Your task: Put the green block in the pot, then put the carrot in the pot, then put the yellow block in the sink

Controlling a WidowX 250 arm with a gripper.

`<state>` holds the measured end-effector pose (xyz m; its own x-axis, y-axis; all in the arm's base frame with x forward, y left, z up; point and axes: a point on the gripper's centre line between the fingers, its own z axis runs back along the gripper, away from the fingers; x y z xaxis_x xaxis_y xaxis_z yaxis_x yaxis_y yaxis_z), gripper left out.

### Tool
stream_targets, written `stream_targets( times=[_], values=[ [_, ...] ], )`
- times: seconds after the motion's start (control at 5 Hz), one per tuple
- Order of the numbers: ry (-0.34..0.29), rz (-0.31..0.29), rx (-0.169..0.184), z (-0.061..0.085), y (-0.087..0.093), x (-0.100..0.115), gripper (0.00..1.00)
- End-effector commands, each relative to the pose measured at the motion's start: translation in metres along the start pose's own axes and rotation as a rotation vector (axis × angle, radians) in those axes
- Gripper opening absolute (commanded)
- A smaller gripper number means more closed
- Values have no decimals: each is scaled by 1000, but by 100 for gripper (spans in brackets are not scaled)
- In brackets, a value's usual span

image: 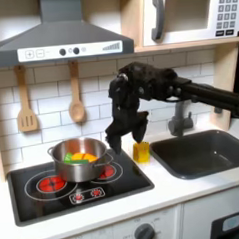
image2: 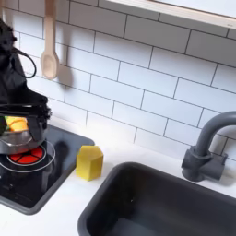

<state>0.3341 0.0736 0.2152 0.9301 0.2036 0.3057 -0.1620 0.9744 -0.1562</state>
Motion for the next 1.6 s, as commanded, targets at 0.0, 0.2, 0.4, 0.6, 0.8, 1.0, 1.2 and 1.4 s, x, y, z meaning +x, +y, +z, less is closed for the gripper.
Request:
stream_targets(
  times=[0.0, 0.2, 0.4, 0.6, 0.8, 1.0, 1.2, 1.4],
  values=[
    [38, -28, -21, -25, -17, 11, 100],
    [50, -33, -9, -34, -19, 12, 100],
    [56, -63, -22, -40, -30, 12, 100],
    [44, -91, -30, -41, -40, 13, 100],
    [40, -108, -30, -43, -48, 16, 100],
    [55, -114, -15, -48, -51, 15, 100],
    [68, -109, 11, -48, -53, 16, 100],
    [43, -110, 13, -43, -56, 25, 100]
  ],
)
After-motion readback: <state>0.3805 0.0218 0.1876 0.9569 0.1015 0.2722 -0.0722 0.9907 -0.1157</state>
